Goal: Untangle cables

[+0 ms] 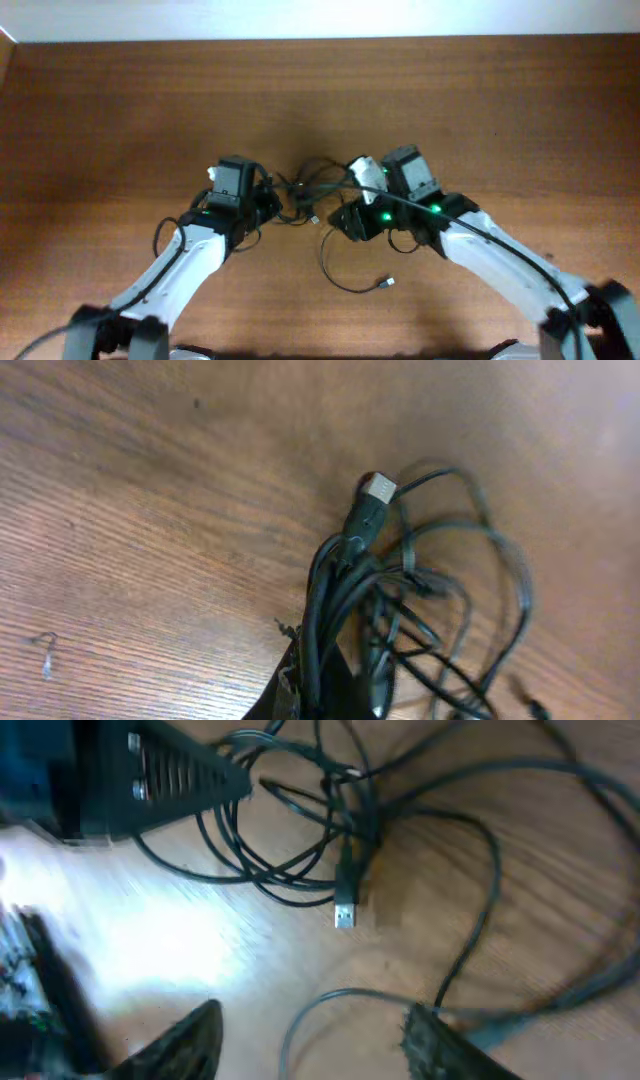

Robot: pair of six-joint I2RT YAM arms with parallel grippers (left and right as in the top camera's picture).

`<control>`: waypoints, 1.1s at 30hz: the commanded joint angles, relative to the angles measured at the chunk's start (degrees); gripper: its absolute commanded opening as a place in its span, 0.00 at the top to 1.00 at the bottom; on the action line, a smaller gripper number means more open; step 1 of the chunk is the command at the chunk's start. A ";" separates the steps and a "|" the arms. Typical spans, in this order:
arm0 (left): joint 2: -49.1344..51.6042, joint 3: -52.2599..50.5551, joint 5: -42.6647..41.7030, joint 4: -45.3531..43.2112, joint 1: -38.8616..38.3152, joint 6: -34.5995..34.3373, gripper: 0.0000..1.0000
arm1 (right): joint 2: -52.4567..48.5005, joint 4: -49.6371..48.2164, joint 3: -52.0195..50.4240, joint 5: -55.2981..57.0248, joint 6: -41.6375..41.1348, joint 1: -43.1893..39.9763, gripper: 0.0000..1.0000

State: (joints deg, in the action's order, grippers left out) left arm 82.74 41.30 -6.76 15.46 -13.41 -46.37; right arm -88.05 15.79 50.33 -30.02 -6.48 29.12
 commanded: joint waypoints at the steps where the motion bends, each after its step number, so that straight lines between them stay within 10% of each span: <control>1: 5.62 0.00 2.25 -2.38 -0.44 -1.09 1.00 | -4.15 -5.25 0.11 -1.31 10.78 0.15 0.32; 14: 6.40 0.00 -0.96 -3.04 -0.42 -4.13 0.98 | -23.06 -44.76 0.17 2.40 12.31 2.54 0.30; 15: 6.40 0.00 -0.96 -3.02 -0.42 -4.15 0.98 | -23.69 -44.78 0.15 2.10 12.31 2.54 0.35; 16: 6.40 0.00 -0.96 -3.04 -0.42 -4.15 0.98 | -23.76 -44.78 0.17 1.42 12.26 2.54 0.75; 17: 6.40 0.00 -0.96 -3.04 -0.42 -4.15 0.97 | -23.54 -45.20 0.46 -0.63 12.17 2.45 0.95; 21: 6.40 0.00 -0.94 -2.95 -0.44 -4.13 0.97 | -12.39 -44.87 4.24 -19.23 2.75 -1.79 0.96; 28: 5.92 0.02 -2.73 -10.12 2.99 -4.13 1.00 | 20.94 -16.94 4.24 -7.04 4.81 -12.98 0.96; 33: 4.13 0.00 -23.93 -25.88 11.19 5.03 1.00 | 22.84 11.39 4.22 -3.21 1.25 -10.01 0.82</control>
State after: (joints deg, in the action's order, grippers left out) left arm 88.36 40.86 -22.33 -10.83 -2.44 -48.71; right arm -61.54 20.03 54.78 -31.29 -3.09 15.49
